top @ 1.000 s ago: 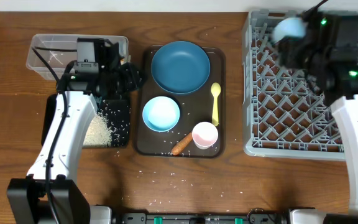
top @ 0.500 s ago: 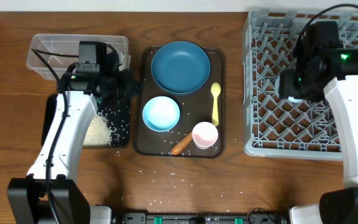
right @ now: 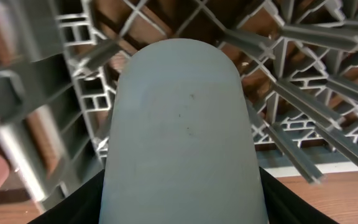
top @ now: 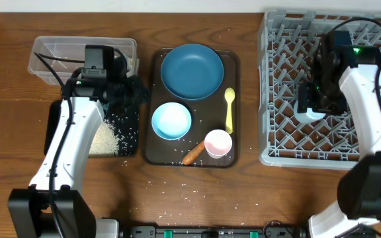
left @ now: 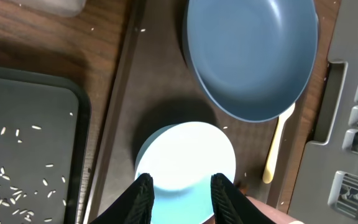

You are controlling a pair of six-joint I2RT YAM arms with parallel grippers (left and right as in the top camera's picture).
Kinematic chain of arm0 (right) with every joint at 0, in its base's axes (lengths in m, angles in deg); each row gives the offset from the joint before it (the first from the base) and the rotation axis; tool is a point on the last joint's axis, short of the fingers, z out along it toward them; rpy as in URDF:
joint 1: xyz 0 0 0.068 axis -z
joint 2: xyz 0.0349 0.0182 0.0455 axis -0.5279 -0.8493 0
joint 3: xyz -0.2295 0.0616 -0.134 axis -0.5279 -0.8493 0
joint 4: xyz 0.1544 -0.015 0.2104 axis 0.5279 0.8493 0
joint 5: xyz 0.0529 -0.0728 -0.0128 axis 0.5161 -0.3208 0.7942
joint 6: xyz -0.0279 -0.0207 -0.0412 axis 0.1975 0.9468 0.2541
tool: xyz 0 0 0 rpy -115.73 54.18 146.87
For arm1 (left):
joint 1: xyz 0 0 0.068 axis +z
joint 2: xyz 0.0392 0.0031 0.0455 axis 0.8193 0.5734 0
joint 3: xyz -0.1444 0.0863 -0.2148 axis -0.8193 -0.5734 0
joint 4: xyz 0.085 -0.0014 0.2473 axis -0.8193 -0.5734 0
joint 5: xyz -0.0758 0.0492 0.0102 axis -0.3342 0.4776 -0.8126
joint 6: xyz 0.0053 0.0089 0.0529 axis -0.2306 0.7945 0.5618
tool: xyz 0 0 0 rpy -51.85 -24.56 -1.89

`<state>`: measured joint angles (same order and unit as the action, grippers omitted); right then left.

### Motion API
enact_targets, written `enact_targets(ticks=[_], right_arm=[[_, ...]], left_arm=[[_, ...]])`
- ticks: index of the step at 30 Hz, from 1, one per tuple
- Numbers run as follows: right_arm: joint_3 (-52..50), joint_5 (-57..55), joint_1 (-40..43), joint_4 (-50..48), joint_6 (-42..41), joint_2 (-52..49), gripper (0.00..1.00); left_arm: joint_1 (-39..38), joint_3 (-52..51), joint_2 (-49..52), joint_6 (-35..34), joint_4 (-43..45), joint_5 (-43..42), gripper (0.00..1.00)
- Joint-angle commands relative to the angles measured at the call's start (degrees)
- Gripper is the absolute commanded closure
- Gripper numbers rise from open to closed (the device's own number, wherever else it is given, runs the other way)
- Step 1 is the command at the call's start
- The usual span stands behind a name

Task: Sort waste into correct bins and load items into the dishwasher rack
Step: 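Place the blue cup upside down in the dish rack with the right gripper, then grasp the pink cup with the left gripper and lift it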

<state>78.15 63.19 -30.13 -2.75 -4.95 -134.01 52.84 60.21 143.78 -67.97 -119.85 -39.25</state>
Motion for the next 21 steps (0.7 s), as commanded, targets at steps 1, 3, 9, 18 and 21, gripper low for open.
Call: enact_targets(ticks=[1,3,9,18,21], right_arm=[[-0.2,1.1,0.5,0.2,0.6,-2.4,0.44],[-0.4,1.0,0.5,0.2,0.6,-3.5,0.43],[-1.0,1.0,0.5,-0.4,0.6,-5.9,0.21],[7.1,1.1,0.7,3.1,0.6,-5.3,0.01],[11.9,2.1,0.7,5.0,0.6,-4.4,0.01]], left_arm=[[-0.3,-0.6,0.6,1.4,-0.2,0.5,0.67],[-0.3,-0.6,0.6,1.4,-0.2,0.5,0.66],[-0.3,-0.8,0.6,1.4,-0.2,0.5,0.66],[-4.1,-0.8,0.6,6.1,0.1,0.5,0.66],[-8.2,-0.8,0.6,8.5,0.1,0.5,0.67]])
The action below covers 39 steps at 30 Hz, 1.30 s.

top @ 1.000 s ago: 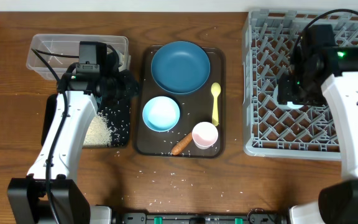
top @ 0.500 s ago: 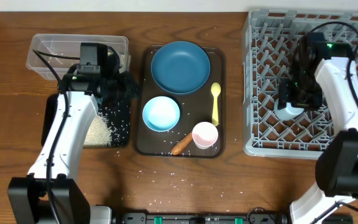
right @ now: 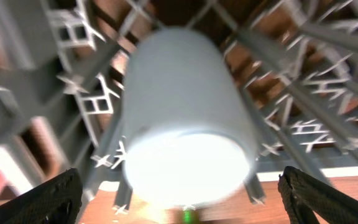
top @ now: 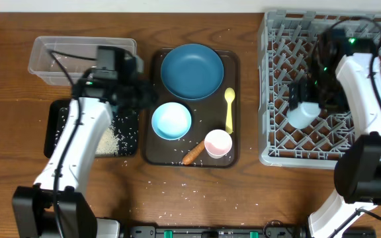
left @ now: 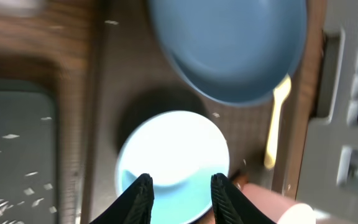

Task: Sort waste into correct bins and load items into the dishwasher rack
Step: 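Grasp the pink cup with the left gripper and lift it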

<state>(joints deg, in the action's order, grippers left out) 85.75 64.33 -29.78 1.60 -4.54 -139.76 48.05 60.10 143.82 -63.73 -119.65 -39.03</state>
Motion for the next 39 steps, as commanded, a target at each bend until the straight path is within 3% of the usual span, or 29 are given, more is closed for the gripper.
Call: enact_targets(ticks=[1,13,24,31,33,37,39], right_arm=[[5.9,1.6,0.3,1.0,0.2,1.9,0.01],[9.2,2.9,-0.3,0.9,0.8,6.5,0.01],[9.1,2.9,-1.7,-0.1,0.9,6.5,0.01],[9.1,2.9,-1.8,-0.1,1.3,6.5,0.01],[9.1,2.9,-1.8,0.0,1.2,6.5,0.01],[9.1,2.9,-1.8,0.0,1.2,6.5,0.01],[9.1,2.9,-1.8,-0.1,1.2,6.5,0.01]], left_arm=[[-4.9,-0.7,0.6,4.9,-0.2,0.3,0.67],[-22.9,-1.0,2.2,5.9,-1.2,13.2,0.5],[-29.6,-0.9,5.4,2.4,-0.8,9.2,0.42],[-31.5,-0.9,9.6,2.4,-3.5,9.6,0.42],[-31.5,-0.9,11.7,2.4,-4.5,9.5,0.48],[-31.5,-0.9,13.1,2.4,-4.5,9.5,0.78],[-31.4,-0.1,12.9,2.4,-4.4,9.5,0.81]])
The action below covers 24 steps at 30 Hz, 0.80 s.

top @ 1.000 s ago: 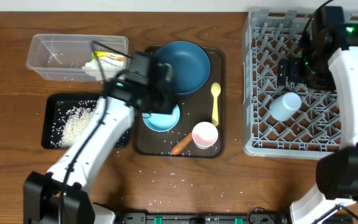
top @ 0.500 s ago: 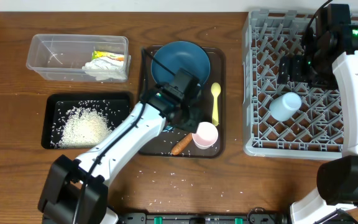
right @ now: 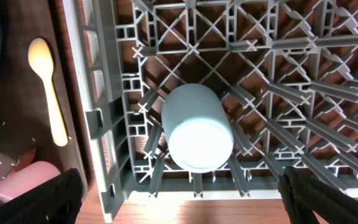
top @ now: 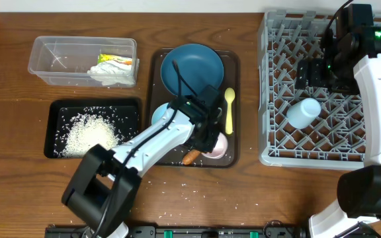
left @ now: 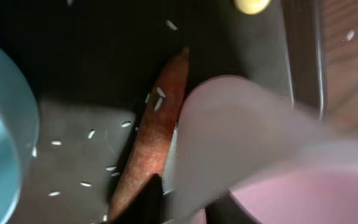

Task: Sort waste into correct bins and load items into the dishwasher rack
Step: 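Grasp the pink cup with the left gripper and lift it, then hand the pink cup from the left gripper to the right gripper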

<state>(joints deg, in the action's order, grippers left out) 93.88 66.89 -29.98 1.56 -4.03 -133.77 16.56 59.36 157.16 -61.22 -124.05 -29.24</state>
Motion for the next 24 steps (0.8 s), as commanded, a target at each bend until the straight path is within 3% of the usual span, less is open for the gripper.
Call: enact_targets(ticks=[1,4,7,11,15,24], right_arm=[[1.0,0.3,-1.6,-0.2,0.7,0.5,0.01],[1.0,0.4,-1.6,-0.5,0.7,0.5,0.01],[1.0,2.1,-1.8,-1.5,0.7,0.5,0.01],[0.2,17.2,-2.4,-6.6,4.4,0.5,0.01],[-2.2,37.4,-4.2,-12.8,12.2,0.5,0.01],[-11.0,68.5,-8.4,-29.8,19.3,0.5,0.01]], left_arm=[[0.3,1.4,-0.7,-0.1,0.0,-0.3,0.87],[0.9,3.6,-2.0,-0.5,-0.1,-0.3,0.93],[2.3,6.1,-4.1,-1.0,-0.7,-1.0,0.94],[6.8,8.4,-7.7,-1.9,-0.7,-7.4,0.94],[14.6,8.9,-11.3,-1.8,0.6,-20.5,0.94],[30.3,8.9,-12.6,-1.8,4.7,-52.1,0.94]])
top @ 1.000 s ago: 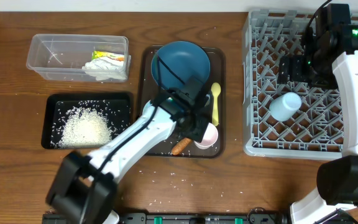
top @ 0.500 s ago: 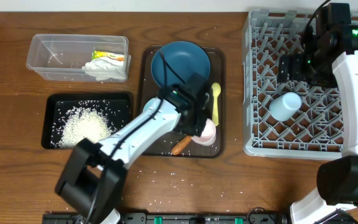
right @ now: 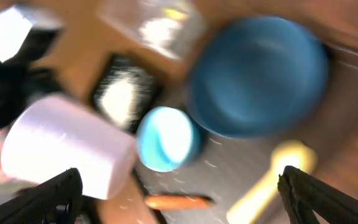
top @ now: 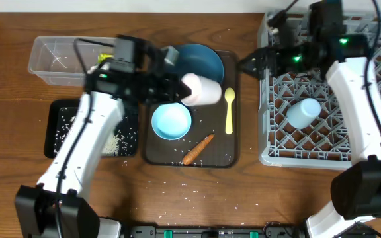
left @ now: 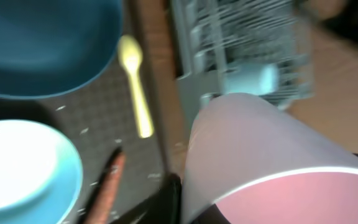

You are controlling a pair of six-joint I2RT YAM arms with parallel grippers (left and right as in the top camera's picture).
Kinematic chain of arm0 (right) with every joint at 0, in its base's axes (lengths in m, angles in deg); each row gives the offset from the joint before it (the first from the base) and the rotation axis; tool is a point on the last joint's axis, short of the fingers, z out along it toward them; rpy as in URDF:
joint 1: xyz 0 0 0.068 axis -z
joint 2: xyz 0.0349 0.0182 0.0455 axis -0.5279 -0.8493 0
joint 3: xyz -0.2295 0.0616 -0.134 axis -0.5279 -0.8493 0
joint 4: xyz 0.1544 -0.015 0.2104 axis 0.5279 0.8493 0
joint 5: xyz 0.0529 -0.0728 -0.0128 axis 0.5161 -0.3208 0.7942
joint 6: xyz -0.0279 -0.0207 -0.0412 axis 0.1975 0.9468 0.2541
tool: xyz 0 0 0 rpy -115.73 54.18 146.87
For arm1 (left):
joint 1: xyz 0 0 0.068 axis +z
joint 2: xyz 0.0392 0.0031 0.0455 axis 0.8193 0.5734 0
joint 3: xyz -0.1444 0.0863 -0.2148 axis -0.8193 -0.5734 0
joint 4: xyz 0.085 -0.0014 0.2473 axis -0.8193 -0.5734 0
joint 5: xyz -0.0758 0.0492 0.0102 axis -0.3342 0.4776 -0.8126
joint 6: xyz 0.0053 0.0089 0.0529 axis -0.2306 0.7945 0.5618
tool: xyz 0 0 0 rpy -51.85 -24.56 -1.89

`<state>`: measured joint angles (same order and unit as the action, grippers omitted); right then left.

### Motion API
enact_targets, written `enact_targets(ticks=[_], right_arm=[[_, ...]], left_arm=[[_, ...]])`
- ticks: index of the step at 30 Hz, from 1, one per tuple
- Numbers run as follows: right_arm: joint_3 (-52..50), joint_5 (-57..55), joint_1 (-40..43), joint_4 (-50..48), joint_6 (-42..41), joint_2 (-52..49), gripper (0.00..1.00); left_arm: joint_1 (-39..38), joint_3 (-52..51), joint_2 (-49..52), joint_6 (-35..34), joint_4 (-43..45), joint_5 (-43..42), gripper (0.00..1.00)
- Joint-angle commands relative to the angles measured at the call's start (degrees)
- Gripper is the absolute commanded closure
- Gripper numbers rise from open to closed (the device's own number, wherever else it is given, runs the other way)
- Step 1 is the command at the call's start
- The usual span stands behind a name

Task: Sort waste into correct bins and load items into the dishwasher rack
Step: 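Hand the pink cup from the left gripper to the right gripper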

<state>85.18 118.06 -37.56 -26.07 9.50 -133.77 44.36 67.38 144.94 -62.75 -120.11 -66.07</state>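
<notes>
A pink cup hangs on its side over the brown tray, with my left gripper shut on its rim. In the left wrist view the pink cup fills the lower right beside one dark finger. On the tray lie a blue plate, a light-blue bowl, a yellow spoon and a carrot. My right gripper is open at the rack's left edge, facing the tray. A pale cup lies in the grey rack.
A black tray with spilled rice sits left of the brown tray. Behind it stands a clear bin holding wrappers. Rice grains are scattered on the wooden table in front.
My left gripper was down at the pink cup by the carrot; now it holds the cup lifted over the tray's middle. My right gripper has moved from above the rack to its left edge.
My right gripper first held the pale cup in the rack, then stood open with the cup left lying there, then higher above it. My left gripper hovered open over the bowl, then closed in on the pink cup, which is now lifted off the tray.
</notes>
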Motion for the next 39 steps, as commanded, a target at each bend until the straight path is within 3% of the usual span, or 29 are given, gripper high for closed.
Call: enact_targets(ticks=[1,6,18,22,26,31,35,39], right_arm=[[-3.3,20.8,-1.0,-3.9,7.5,0.5,0.01],[-7.5,33.4,-2.6,-11.5,12.3,0.5,0.02],[-8.7,36.2,-10.0,-26.0,9.3,0.5,0.06],[-8.7,36.2,-11.7,-27.6,8.5,0.5,0.16],[-8.7,36.2,-12.3,-27.5,8.5,0.5,0.34],[-8.7,36.2,-12.2,-27.5,8.3,0.5,0.44],[-8.7,35.9,-11.1,-27.5,6.9,0.5,0.48],[-8.7,25.8,-8.9,-26.8,-0.5,0.6,0.5]], left_arm=[[3.6,0.9,-0.3,-0.3,1.5,-18.0,0.94],[6.8,0.9,-0.4,-0.5,5.7,-28.6,0.94],[5.4,0.9,-0.3,-0.5,6.1,-29.3,0.94],[5.4,0.9,-0.3,-0.5,6.1,-29.3,0.94],[5.4,0.9,-0.3,-0.5,6.1,-29.3,0.93],[5.4,0.9,-0.3,-0.5,6.5,-29.3,0.76],[5.4,0.9,-0.3,-0.5,6.5,-29.3,0.68],[5.5,0.9,-0.3,-0.5,6.4,-27.0,0.63]])
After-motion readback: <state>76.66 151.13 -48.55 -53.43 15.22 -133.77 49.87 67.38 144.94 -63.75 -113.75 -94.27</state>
